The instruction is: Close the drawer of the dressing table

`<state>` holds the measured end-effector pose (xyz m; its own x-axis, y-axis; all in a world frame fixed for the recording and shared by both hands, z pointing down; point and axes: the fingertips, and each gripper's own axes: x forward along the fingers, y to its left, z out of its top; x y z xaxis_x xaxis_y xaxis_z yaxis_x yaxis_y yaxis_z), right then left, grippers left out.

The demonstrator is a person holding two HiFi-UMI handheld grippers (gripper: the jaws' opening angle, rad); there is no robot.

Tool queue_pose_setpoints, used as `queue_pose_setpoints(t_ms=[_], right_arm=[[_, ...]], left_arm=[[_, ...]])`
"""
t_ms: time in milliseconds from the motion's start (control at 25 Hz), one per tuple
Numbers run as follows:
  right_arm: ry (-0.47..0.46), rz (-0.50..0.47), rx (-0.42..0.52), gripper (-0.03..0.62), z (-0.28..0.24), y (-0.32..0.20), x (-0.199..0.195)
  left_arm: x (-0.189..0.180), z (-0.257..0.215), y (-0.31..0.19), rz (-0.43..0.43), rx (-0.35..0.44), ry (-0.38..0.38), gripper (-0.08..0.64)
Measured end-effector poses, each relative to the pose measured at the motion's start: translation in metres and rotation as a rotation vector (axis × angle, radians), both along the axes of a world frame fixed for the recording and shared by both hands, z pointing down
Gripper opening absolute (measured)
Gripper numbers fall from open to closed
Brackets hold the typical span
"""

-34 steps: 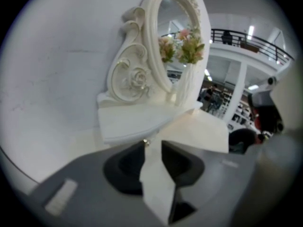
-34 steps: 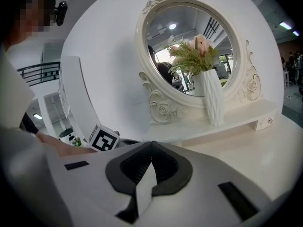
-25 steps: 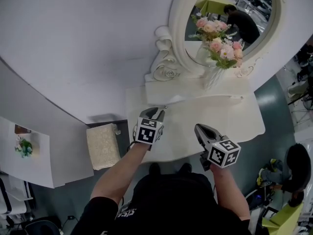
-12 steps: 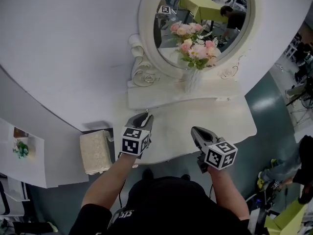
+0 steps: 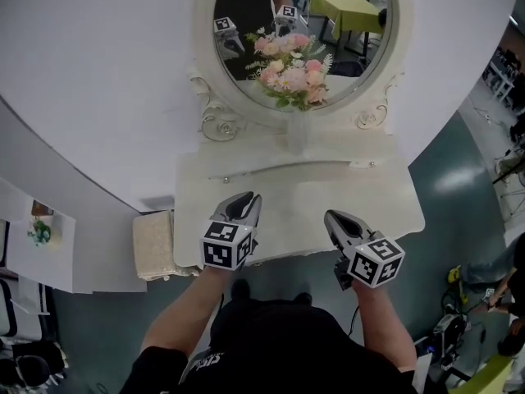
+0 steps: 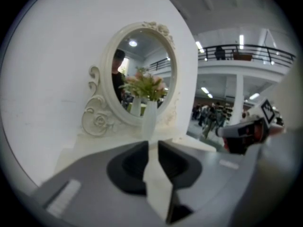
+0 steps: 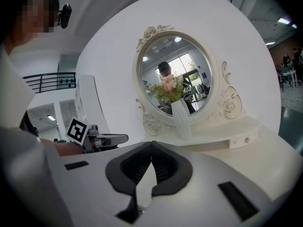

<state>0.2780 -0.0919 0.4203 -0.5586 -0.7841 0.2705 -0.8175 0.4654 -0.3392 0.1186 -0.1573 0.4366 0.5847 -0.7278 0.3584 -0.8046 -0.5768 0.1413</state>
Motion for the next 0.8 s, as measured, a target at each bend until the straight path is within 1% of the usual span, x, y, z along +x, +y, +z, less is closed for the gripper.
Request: queue_pose_setpoints(t_ms=[160, 280, 400, 520, 680, 800], right_arm=[[-0.005, -0.012, 0.039, -0.005, -0.013, -0.003, 0.023], [0.002, -0.015, 0.084, -0.005, -0.027, -0.011, 0.031], [0.013, -0.018, 0.127, -0.005, -0.040, -0.013, 0.028], [0.023, 0.003, 0.158, -0.005, -0.050, -0.014, 0.024], [0.023, 0.058, 0.205, -0.006, -0.069, -0.022, 0.017], [0.030, 0.070, 0.244, -0.006, -0.084, -0.026, 0.007]], left_arm=[[0.009, -0.017, 0.000, -0.047, 0.041, -0.006, 0.063], [0.009, -0.033, -0.006, -0.059, 0.084, -0.023, 0.057], [0.005, -0.050, -0.010, -0.047, 0.122, -0.034, 0.052], [0.001, -0.065, -0.016, -0.034, 0.153, -0.017, 0.048], [-0.006, -0.084, -0.028, -0.019, 0.190, 0.013, 0.041], [-0.011, -0.094, -0.035, -0.012, 0.213, 0.027, 0.040]])
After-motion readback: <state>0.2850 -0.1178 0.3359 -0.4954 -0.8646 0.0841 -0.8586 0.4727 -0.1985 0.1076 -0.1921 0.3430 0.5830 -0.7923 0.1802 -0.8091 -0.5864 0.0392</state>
